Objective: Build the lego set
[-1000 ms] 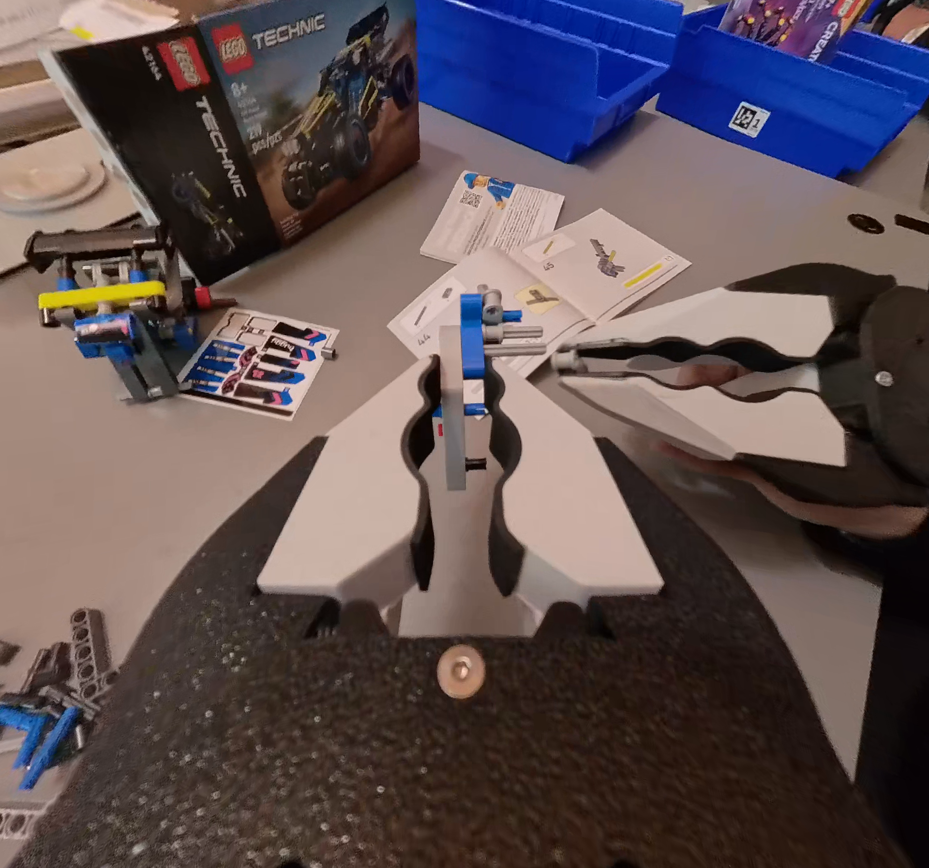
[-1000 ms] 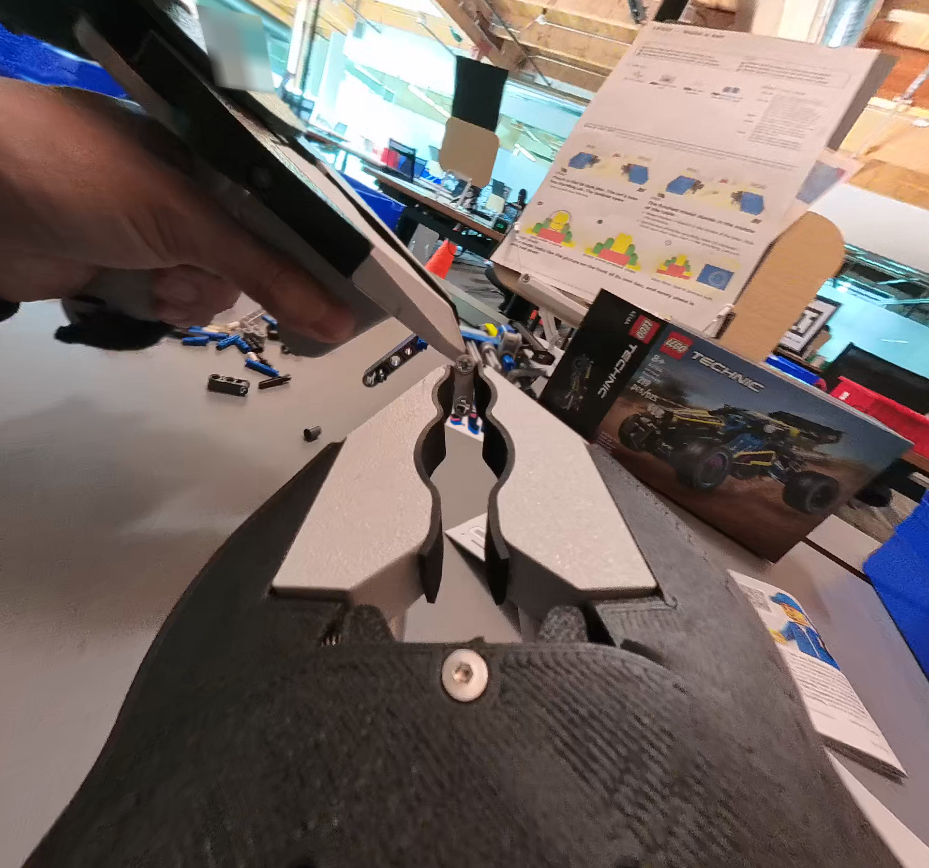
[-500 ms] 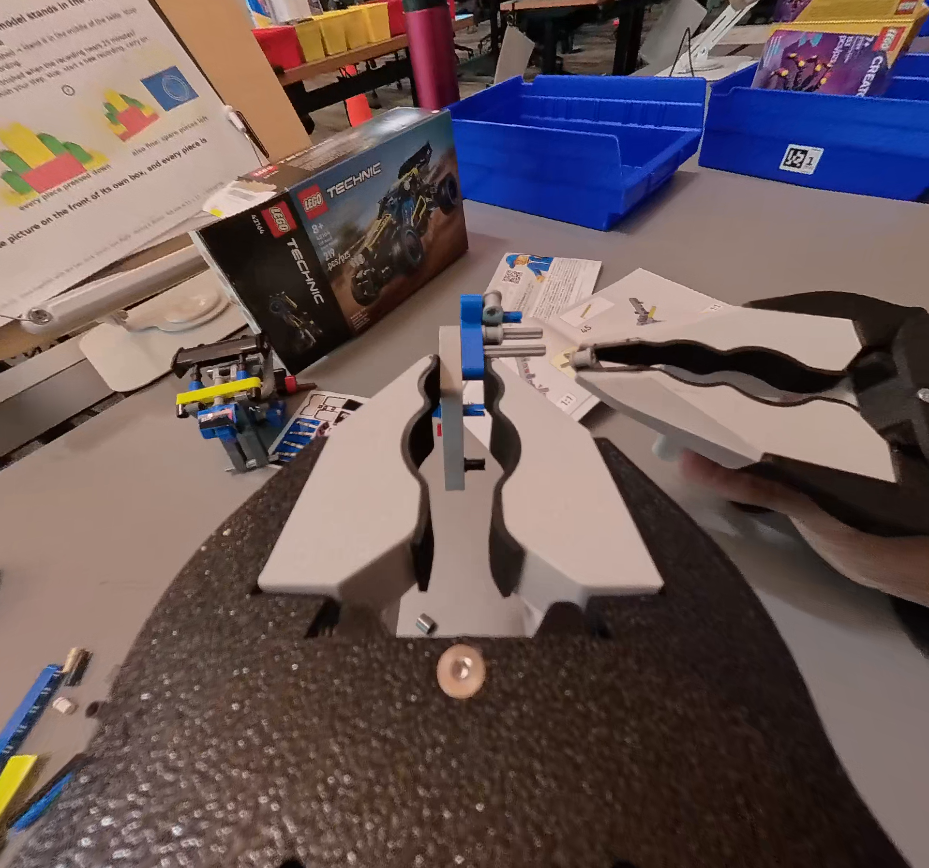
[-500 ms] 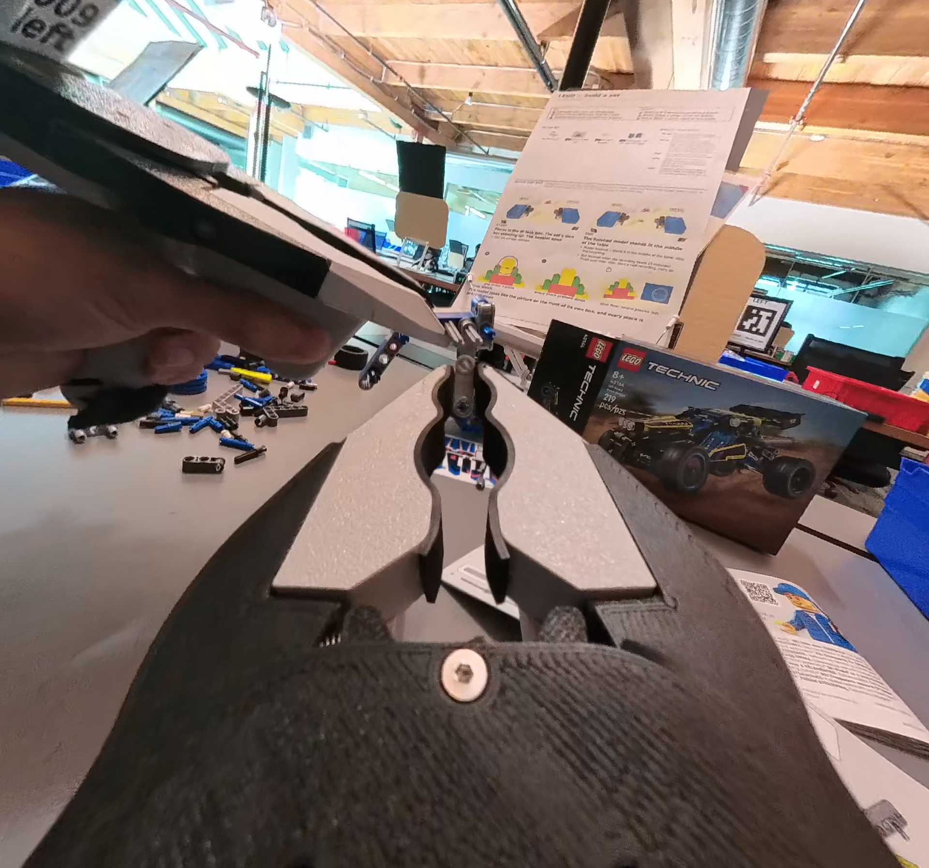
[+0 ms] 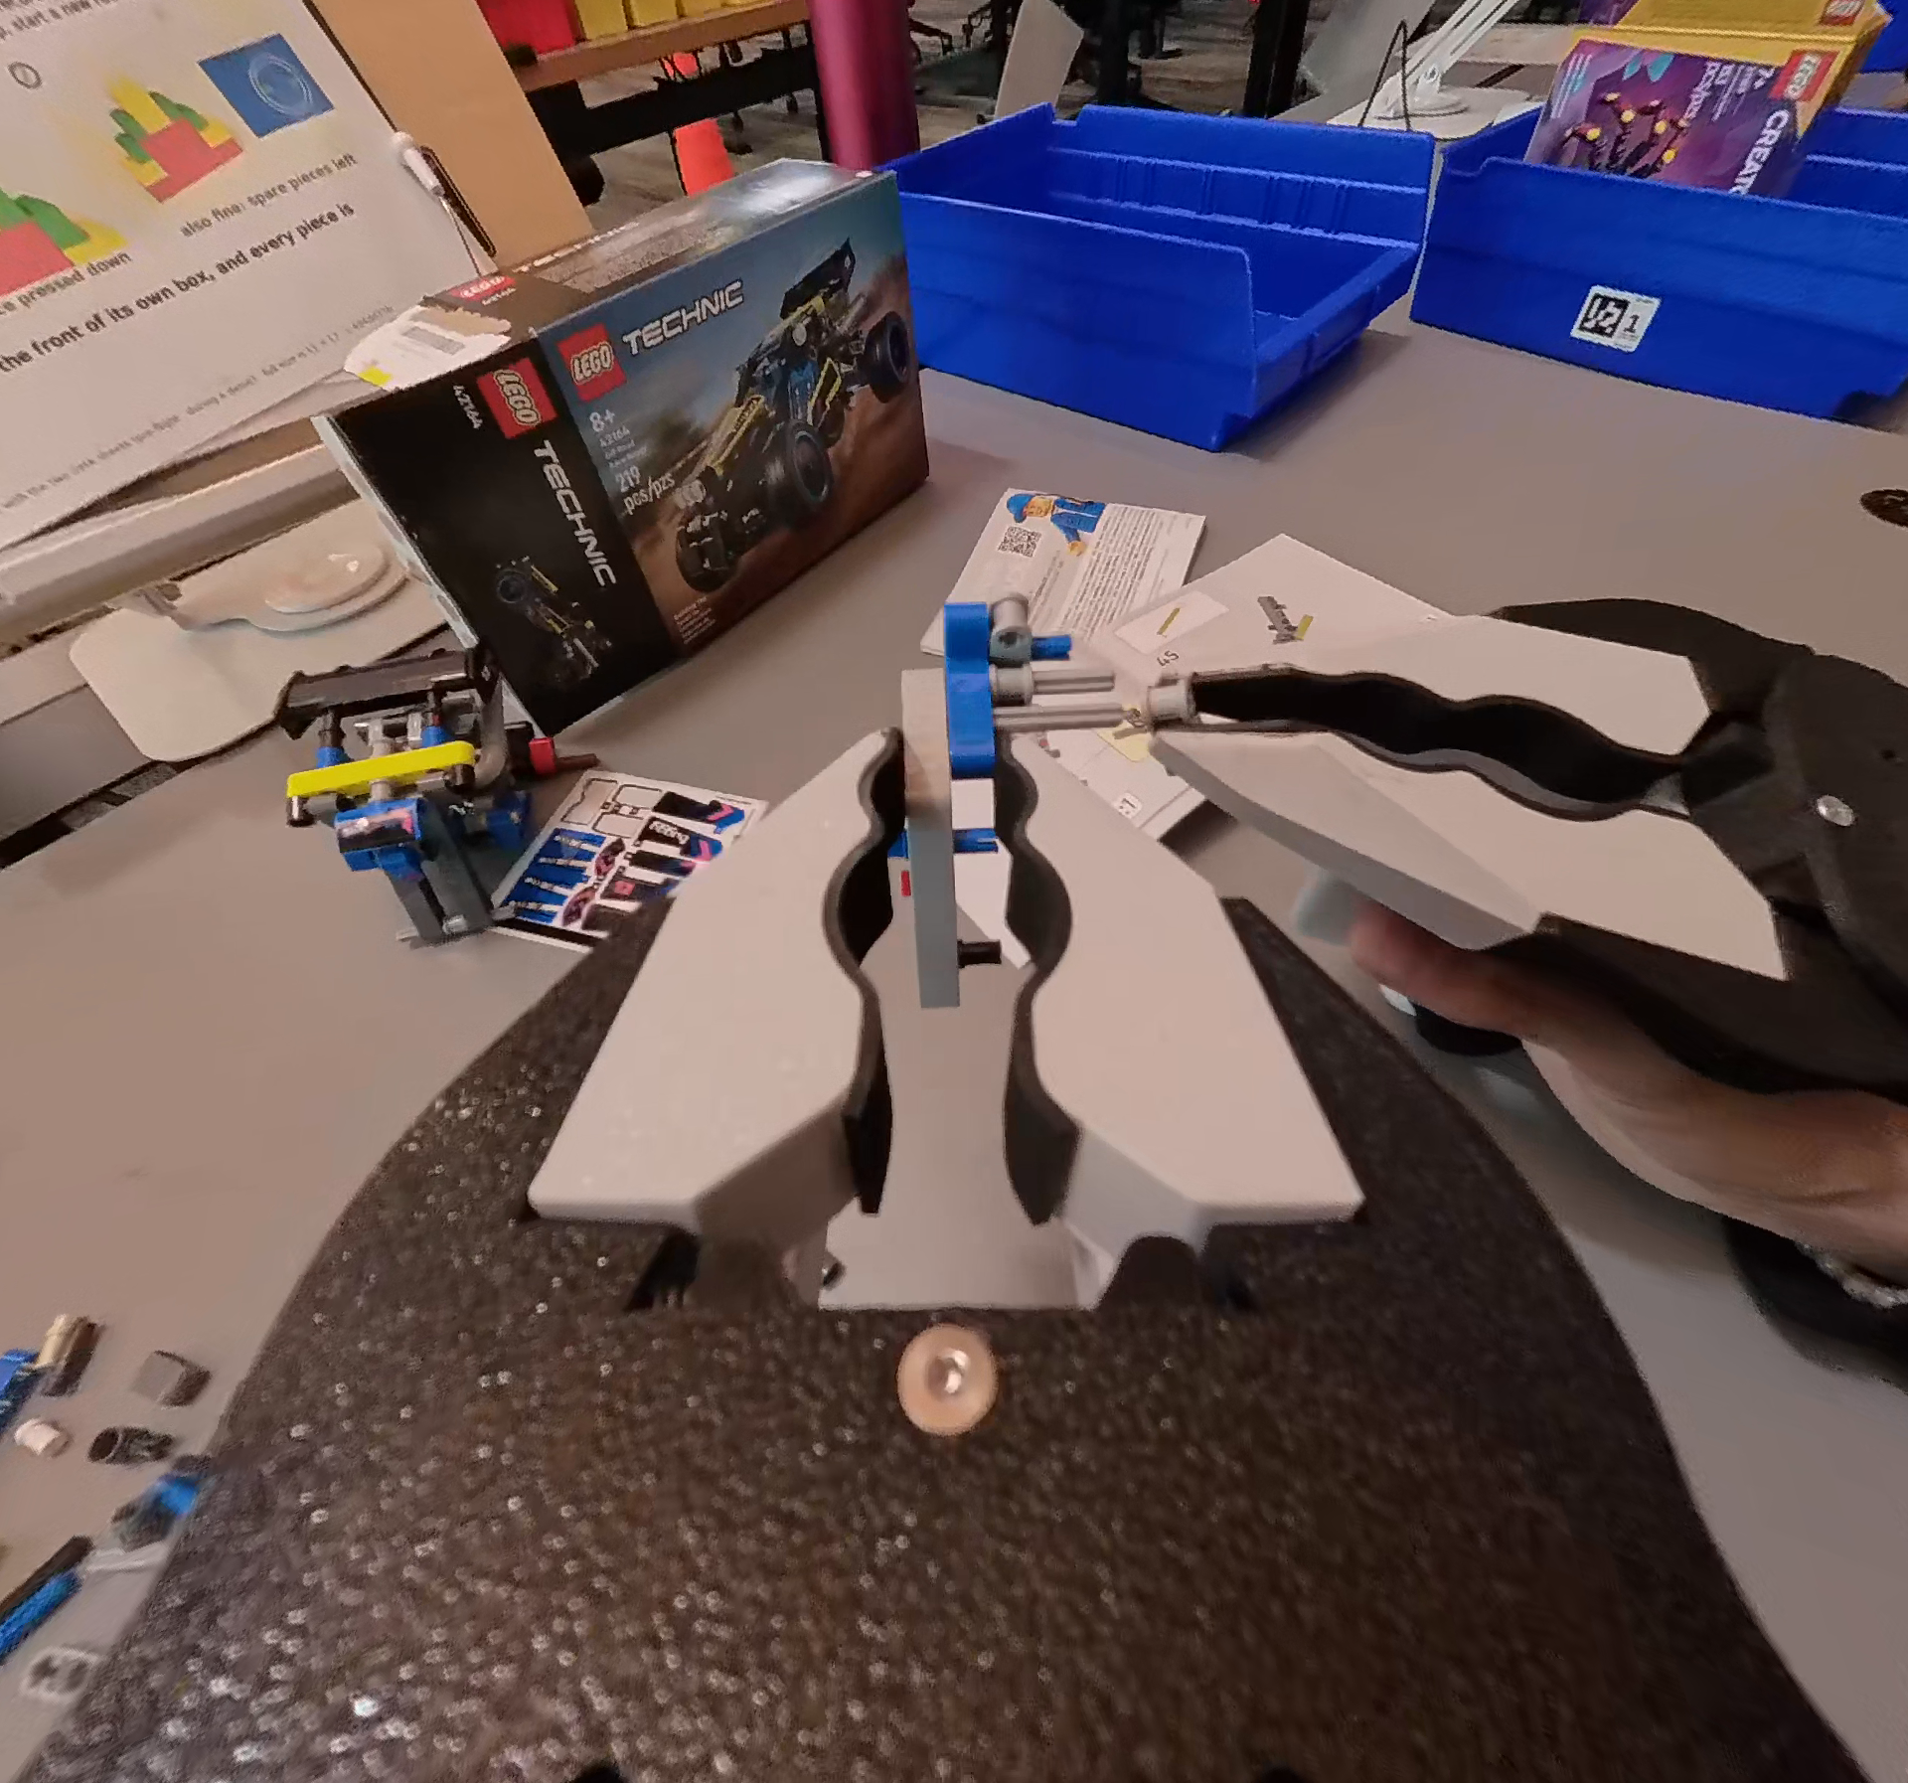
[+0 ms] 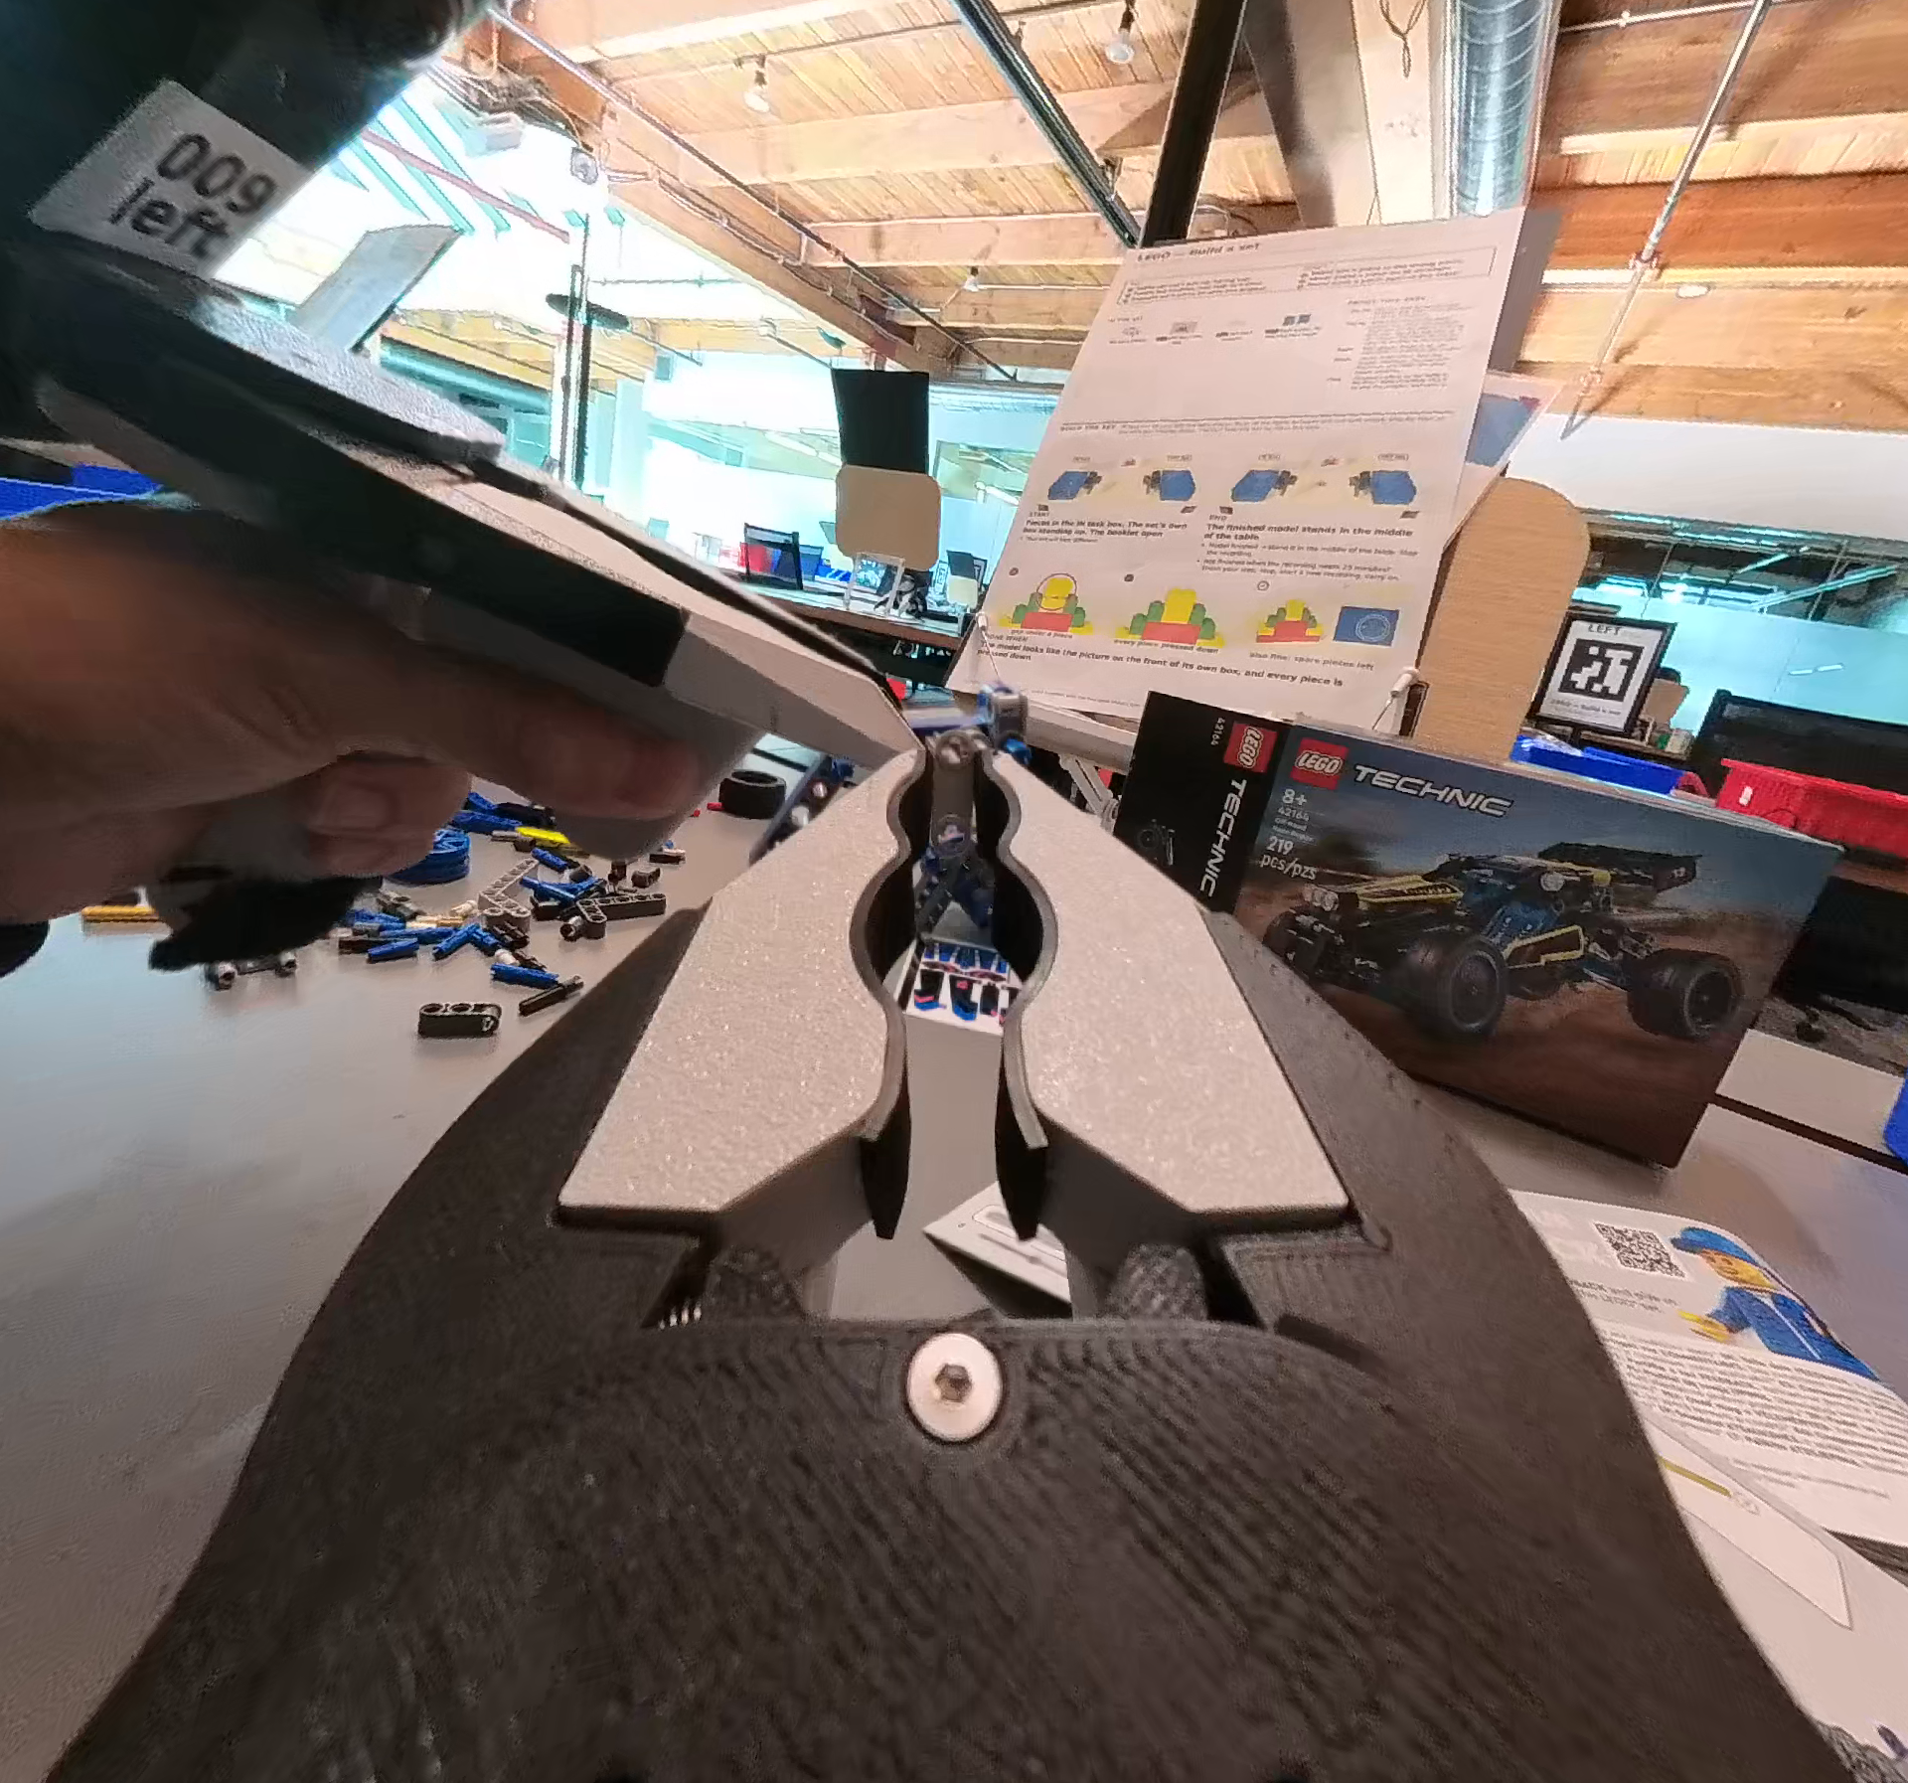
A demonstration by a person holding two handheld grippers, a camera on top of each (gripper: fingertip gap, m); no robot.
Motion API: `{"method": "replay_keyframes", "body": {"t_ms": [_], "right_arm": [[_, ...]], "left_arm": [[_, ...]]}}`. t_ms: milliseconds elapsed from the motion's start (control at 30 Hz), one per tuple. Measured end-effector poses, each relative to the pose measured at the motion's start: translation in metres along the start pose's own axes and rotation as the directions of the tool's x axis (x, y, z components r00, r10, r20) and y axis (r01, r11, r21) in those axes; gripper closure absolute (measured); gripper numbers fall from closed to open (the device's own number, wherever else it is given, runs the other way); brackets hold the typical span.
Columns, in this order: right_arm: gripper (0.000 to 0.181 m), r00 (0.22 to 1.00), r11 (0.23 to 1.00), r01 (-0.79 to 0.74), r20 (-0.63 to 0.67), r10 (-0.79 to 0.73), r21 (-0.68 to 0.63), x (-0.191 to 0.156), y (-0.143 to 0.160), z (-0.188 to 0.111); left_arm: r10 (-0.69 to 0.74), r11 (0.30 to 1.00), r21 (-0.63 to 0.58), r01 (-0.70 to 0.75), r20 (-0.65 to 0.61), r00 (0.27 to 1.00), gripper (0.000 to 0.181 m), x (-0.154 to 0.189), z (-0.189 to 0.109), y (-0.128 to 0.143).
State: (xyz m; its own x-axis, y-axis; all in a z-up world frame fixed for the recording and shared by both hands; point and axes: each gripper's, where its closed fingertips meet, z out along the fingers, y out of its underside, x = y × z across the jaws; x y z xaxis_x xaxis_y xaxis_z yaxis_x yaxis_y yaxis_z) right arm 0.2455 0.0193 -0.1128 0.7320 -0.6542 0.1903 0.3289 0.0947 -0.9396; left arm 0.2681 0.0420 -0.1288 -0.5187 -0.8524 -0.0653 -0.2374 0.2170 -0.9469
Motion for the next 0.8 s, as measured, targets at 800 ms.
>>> {"method": "replay_keyframes", "body": {"t_ms": [800], "right_arm": [[0.175,0.998,0.997,-0.045,0.043,0.048,-0.060,-0.007,0.007,0.002]], "left_arm": [[-0.210,0.978,-0.058,0.202,-0.180,0.961,0.167,0.007,0.000,0.012]]}}
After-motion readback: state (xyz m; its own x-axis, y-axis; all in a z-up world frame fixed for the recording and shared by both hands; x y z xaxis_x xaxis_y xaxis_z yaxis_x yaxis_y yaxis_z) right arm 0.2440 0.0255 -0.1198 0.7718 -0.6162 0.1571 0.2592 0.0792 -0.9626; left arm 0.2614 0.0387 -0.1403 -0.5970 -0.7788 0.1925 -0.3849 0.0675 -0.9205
